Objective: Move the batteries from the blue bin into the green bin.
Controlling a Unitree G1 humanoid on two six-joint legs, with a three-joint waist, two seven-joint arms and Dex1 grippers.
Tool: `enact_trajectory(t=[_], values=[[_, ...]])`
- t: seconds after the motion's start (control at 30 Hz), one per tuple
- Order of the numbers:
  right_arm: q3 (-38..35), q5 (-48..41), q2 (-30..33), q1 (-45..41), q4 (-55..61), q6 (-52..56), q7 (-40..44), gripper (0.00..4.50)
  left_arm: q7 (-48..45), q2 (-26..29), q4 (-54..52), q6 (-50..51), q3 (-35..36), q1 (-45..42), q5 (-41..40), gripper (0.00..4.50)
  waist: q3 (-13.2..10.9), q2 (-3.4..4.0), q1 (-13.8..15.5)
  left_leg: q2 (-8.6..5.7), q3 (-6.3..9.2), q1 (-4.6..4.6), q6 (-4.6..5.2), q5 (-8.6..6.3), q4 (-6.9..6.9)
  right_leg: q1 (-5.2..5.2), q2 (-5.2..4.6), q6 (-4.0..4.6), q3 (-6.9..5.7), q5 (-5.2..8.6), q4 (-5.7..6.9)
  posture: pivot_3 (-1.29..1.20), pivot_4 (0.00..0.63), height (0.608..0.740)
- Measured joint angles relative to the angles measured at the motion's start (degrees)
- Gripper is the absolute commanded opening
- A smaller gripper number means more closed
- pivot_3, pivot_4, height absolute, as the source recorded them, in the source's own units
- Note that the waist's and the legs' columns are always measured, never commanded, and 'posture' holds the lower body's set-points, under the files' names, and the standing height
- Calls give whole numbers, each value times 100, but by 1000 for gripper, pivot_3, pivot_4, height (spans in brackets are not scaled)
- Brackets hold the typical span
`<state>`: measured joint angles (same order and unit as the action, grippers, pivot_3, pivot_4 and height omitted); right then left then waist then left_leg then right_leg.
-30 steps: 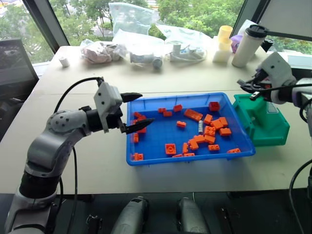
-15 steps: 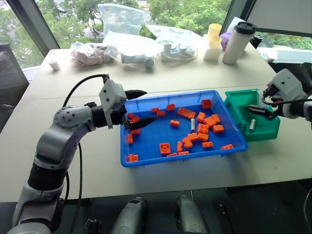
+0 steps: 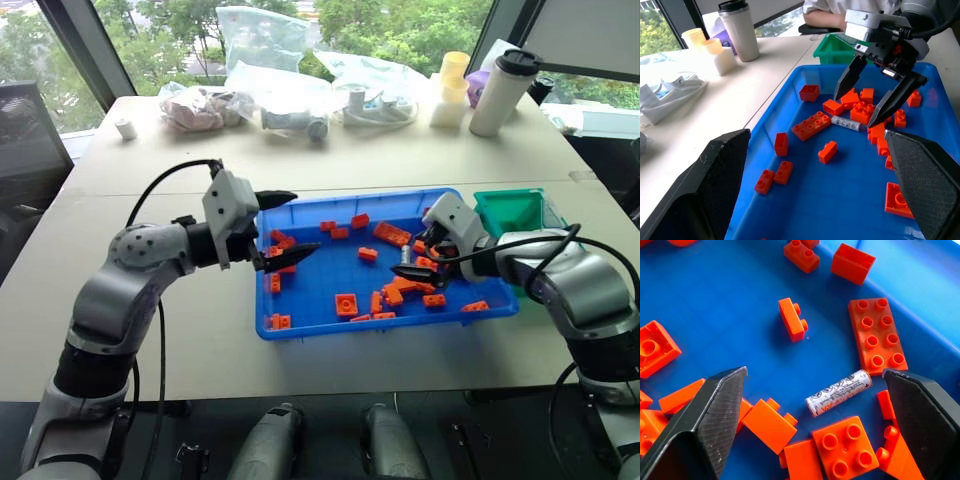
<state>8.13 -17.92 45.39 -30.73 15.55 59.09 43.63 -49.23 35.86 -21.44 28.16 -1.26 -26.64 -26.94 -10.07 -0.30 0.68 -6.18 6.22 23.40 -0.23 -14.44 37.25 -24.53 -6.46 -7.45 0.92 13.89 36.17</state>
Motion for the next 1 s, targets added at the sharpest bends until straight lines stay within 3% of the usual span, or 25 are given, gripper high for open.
enact_trajectory(t=[0.3,0.43,0.47,0.63,0.87,1.0], values=[[382,166,-242,1,-362,33,-254,4474,96,4,-128,42,26,38,-6,4500,0,0,-5,0,0,0,0,0,-1,-1,1,0,0,0,1,0,150,740],[476,321,-529,-111,-624,-38,-427,3243,138,4,-136,73,37,115,-5,4500,0,0,-24,1,-1,-2,0,0,-2,-1,3,0,1,0,2,0,150,740],[484,343,-575,-151,-682,-44,-458,2556,148,3,-139,95,37,117,-5,4500,0,0,-21,2,1,-2,0,0,-2,-1,4,0,0,0,2,0,150,740],[521,438,-823,-271,-806,-42,-560,85,191,4,-182,126,38,119,-3,4500,0,0,-19,1,1,-2,0,0,-1,0,3,0,0,0,2,0,150,740],[551,455,-636,-314,-716,-2,-487,29,199,4,-197,126,38,124,2,4500,0,1,-7,-1,0,-1,0,0,0,0,3,0,0,0,2,0,150,740],[-240,421,88,-834,-882,41,-452,29,199,5,-230,126,41,175,1,4500,-2,4,5,-2,-1,0,0,0,-2,-1,2,0,-1,0,0,0,150,740]])
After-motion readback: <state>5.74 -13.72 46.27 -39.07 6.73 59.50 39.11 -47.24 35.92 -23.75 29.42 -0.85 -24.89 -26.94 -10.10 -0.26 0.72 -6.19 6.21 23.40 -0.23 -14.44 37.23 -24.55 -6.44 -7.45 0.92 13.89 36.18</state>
